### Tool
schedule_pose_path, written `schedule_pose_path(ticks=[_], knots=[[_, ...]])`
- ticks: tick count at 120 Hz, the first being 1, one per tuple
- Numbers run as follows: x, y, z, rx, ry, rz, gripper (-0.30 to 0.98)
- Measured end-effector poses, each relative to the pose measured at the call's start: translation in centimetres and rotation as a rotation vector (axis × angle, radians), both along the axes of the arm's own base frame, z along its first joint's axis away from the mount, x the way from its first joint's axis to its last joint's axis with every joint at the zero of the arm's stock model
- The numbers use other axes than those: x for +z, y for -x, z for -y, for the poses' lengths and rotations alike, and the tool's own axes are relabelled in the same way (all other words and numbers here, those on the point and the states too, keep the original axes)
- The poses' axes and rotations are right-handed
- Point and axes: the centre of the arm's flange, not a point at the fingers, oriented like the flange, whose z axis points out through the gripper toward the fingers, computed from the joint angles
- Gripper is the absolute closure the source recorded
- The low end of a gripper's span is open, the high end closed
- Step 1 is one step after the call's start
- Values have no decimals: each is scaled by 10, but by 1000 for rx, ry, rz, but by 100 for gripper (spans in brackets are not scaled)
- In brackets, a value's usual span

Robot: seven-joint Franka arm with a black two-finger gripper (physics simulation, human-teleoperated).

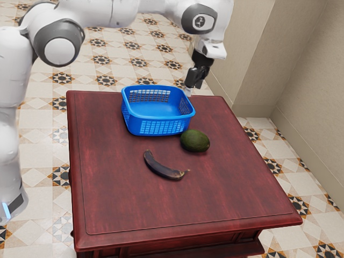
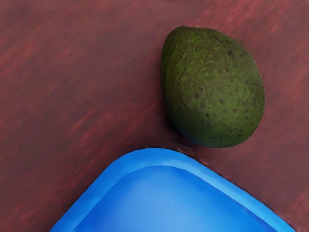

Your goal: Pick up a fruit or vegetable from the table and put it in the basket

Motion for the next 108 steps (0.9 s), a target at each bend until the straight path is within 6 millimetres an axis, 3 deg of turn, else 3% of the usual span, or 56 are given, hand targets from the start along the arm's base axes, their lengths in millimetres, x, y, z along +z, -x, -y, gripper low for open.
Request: schedule_pose_path(ticks=[16,52,79,108], knots=[[-19,-14,33,-121,-9,52,0],[-56,22,43,-237,-8,100,0],[-65,18,83,-336,13,146,0],[-84,16,84,-356,15,155,0]])
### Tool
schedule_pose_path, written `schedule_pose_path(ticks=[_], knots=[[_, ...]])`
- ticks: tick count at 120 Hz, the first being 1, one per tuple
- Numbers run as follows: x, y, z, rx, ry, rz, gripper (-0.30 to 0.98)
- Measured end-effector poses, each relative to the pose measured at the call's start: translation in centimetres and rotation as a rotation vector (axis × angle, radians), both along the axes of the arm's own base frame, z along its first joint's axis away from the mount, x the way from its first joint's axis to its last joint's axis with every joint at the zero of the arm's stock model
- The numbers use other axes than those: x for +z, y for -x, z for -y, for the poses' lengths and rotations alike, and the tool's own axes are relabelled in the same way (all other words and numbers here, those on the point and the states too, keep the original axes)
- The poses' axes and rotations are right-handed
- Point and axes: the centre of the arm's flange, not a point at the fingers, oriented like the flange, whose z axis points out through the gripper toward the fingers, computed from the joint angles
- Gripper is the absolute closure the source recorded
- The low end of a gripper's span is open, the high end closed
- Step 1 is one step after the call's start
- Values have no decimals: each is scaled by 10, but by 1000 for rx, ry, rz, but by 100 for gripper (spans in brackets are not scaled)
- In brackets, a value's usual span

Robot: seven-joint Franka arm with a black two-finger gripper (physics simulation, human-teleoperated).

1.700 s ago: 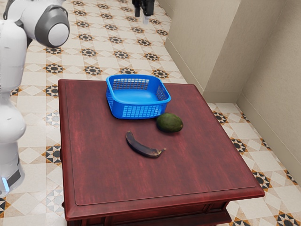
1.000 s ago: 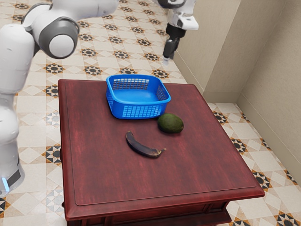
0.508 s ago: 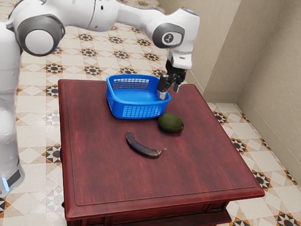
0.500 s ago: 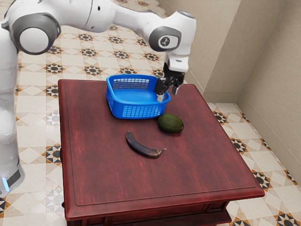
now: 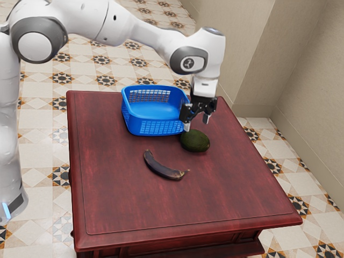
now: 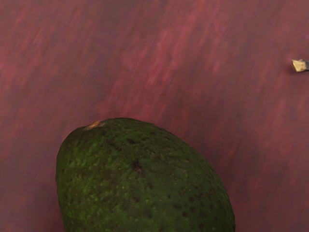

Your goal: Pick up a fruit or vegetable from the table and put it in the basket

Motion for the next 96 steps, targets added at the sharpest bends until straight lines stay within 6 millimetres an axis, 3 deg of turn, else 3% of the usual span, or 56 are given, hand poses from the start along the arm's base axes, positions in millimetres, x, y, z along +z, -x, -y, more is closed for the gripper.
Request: schedule_pose_path(ticks=[42,96], knots=[[-27,-10,12,-28,0,0,0],[-53,-18,3,0,-4,-7,0]])
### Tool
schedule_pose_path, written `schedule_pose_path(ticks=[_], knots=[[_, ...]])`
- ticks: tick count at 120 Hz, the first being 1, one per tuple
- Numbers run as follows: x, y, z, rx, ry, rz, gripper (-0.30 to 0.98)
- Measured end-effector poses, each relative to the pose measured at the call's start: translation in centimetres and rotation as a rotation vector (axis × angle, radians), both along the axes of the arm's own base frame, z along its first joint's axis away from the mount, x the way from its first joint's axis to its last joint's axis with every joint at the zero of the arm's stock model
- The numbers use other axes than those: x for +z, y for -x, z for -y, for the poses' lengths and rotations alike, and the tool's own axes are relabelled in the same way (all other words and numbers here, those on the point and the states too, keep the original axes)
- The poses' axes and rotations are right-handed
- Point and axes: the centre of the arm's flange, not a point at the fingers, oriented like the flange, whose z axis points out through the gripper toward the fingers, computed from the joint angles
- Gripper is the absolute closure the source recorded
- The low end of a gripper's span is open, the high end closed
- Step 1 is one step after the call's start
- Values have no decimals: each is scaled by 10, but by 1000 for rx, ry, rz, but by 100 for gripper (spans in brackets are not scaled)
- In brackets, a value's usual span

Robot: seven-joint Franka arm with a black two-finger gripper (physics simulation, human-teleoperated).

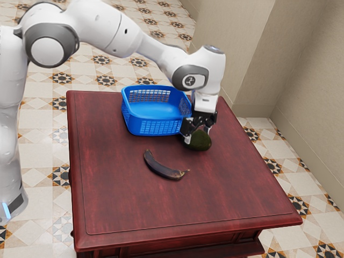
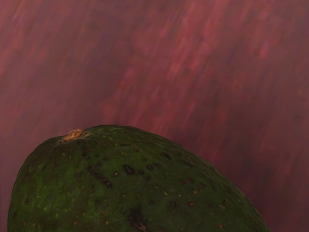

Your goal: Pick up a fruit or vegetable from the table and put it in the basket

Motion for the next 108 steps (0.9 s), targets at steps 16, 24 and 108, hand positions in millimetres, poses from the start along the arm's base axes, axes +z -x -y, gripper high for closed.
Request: schedule_pose_path(ticks=[16,24,108], knots=[[-4,0,-1,11,-1,-2,4],[-5,0,-1,16,-3,-1,11],[90,16,-31,97,-46,197,42]])
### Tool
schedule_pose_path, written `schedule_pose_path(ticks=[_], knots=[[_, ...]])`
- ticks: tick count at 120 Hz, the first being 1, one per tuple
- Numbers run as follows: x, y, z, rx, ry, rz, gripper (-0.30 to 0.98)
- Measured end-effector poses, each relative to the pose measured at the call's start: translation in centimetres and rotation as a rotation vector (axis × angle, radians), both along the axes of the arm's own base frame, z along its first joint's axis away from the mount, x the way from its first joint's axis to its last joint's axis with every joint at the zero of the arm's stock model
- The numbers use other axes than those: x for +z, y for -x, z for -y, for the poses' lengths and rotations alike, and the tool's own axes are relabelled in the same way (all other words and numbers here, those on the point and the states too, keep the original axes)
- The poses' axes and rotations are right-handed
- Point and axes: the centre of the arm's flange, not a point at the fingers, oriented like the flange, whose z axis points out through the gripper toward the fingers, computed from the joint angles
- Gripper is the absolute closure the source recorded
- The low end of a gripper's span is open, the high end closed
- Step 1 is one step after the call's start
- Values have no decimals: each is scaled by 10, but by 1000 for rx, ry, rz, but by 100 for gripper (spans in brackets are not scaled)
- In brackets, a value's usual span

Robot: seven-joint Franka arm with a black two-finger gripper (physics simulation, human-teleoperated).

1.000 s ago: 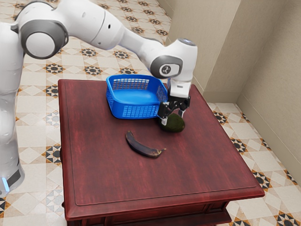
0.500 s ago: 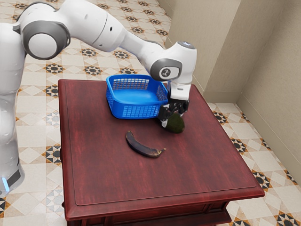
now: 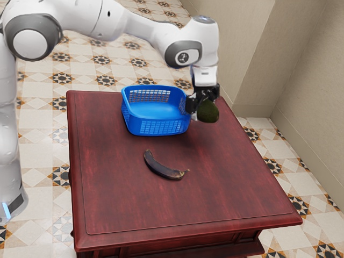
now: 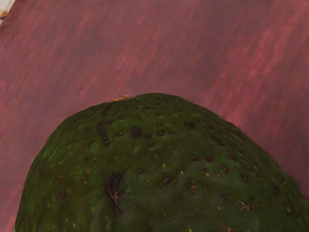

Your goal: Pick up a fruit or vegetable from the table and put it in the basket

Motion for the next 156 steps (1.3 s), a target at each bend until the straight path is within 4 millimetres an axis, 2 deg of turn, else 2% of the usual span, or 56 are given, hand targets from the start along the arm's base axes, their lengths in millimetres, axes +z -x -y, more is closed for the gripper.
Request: schedule_pose_path(ticks=[8,18,41,52,56,59,64,73,76,80,85,108,130,138,156], knots=[[24,9,-9,14,-5,33,40],[32,14,-21,30,-5,36,39],[28,19,-52,72,0,-2,39],[12,13,-74,100,4,-40,39],[6,14,-93,130,6,-51,39],[4,17,-115,165,8,-57,39],[1,27,-165,247,12,-63,39],[-2,63,-255,403,18,-72,38],[-5,72,-274,436,20,-78,38],[-7,78,-286,457,22,-82,38],[-5,76,-284,451,22,-82,38],[10,60,-239,364,18,-72,38],[3,50,-204,295,26,-103,38],[1,51,-193,276,29,-113,38],[-1,68,-168,243,27,-127,40]])
